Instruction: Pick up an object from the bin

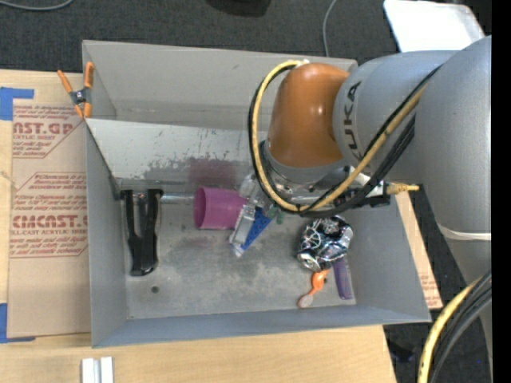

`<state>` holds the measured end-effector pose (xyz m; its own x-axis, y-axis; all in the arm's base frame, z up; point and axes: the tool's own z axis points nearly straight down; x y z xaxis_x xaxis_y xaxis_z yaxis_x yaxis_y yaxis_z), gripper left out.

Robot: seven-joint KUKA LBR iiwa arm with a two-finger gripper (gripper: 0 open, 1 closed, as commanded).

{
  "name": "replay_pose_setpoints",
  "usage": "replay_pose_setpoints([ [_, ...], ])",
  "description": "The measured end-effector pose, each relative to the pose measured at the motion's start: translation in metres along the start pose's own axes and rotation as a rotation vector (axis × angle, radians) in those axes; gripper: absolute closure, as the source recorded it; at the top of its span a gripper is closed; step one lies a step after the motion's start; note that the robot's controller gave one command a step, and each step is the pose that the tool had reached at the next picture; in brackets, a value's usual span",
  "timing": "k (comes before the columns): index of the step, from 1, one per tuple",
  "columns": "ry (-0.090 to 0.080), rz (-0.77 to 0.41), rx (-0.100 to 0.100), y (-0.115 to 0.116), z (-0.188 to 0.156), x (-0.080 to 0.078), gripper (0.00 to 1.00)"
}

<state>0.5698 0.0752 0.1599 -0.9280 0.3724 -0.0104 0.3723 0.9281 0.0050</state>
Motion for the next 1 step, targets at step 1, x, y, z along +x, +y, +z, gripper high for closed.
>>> replay_pose_setpoints([
  [1, -0.002, -0.146, -0.003, 0.0009, -0.0028, -0.0043, 0.00],
])
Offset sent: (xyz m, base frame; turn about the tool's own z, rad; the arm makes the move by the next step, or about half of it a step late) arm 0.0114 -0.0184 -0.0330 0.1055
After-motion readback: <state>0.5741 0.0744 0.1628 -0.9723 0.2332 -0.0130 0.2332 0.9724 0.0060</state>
